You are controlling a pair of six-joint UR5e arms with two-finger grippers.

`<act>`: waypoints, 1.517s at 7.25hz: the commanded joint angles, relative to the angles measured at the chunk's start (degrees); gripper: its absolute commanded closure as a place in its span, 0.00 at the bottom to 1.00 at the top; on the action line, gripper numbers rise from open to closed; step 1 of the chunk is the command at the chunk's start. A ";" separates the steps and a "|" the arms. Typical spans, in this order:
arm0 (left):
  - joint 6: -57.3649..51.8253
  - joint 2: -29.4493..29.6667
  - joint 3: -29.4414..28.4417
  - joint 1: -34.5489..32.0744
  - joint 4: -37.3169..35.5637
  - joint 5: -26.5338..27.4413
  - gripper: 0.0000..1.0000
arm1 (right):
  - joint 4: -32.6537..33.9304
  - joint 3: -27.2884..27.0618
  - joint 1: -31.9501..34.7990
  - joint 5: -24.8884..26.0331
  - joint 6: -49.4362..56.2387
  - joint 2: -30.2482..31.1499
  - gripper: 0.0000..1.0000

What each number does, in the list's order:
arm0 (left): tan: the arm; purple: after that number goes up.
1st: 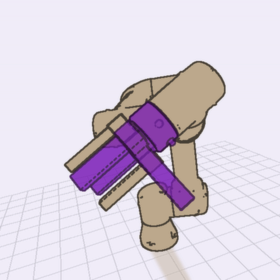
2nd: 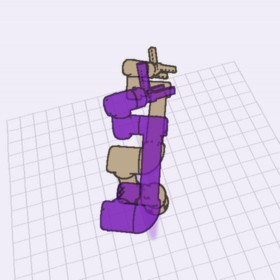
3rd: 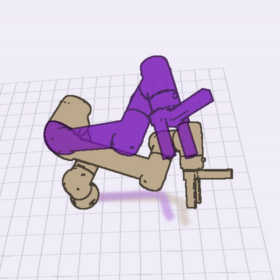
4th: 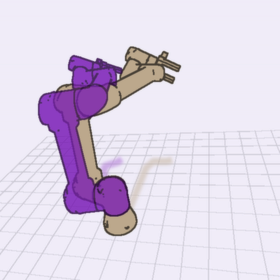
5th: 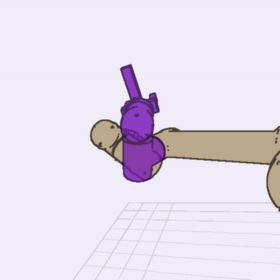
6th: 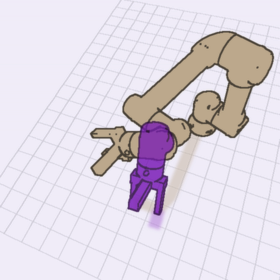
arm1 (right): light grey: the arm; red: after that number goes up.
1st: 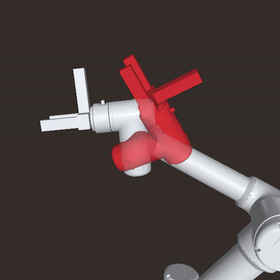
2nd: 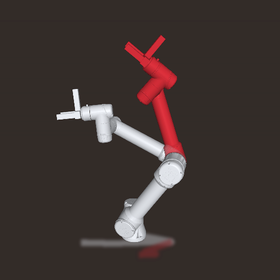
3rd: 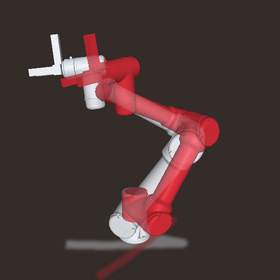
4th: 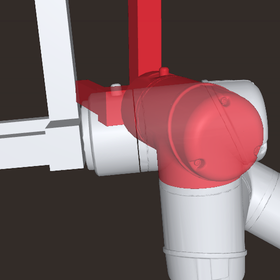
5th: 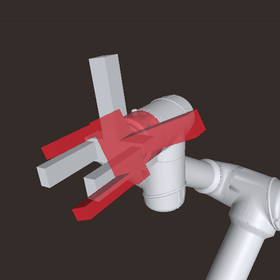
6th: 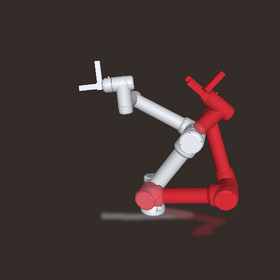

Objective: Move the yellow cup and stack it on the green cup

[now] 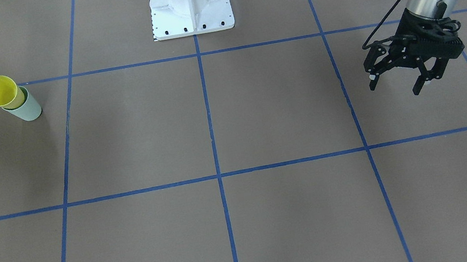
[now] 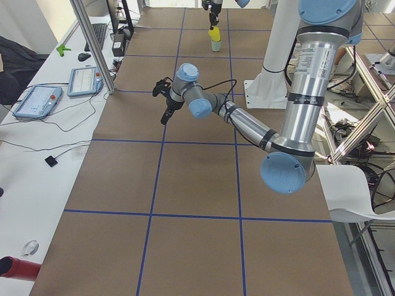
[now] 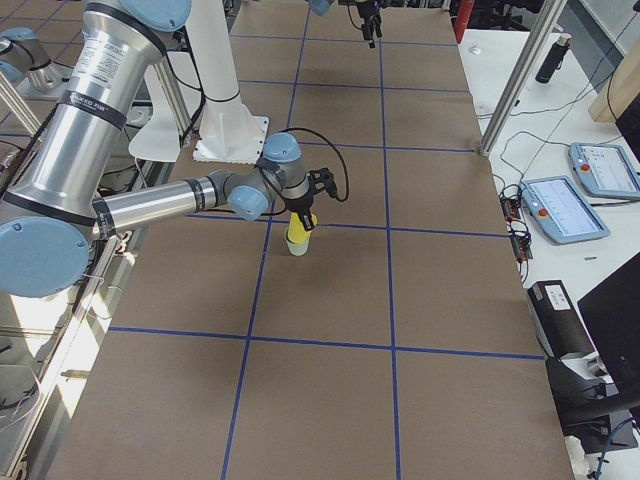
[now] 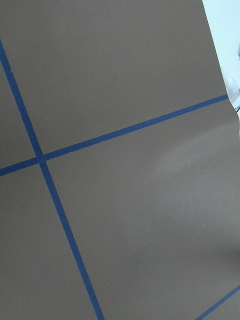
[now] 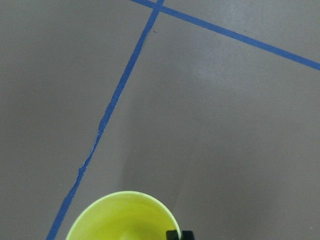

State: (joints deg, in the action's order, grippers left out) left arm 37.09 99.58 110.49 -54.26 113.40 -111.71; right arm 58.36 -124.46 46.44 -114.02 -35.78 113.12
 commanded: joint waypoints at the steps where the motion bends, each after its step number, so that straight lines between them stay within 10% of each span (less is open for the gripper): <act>1: 0.00 0.17 0.17 0.03 -0.28 0.00 0.00 | -0.09 0.19 -0.12 -0.06 0.01 0.00 0.01; 6: -11.34 0.09 -1.94 -8.36 -7.87 -0.26 0.00 | 0.53 4.03 0.49 -0.06 -0.08 0.00 0.01; 8: -31.38 1.57 -3.34 -19.78 -23.18 -5.17 0.00 | 0.70 9.21 4.16 -0.23 0.62 -2.71 0.01; 11: -45.58 0.35 -16.75 -31.92 -24.19 -16.22 0.00 | 12.65 15.21 17.66 -10.57 12.23 -11.04 0.01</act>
State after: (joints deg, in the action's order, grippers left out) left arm -2.69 100.39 99.35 -80.85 89.74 -123.47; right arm 63.25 -110.82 57.86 -120.10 -30.85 105.80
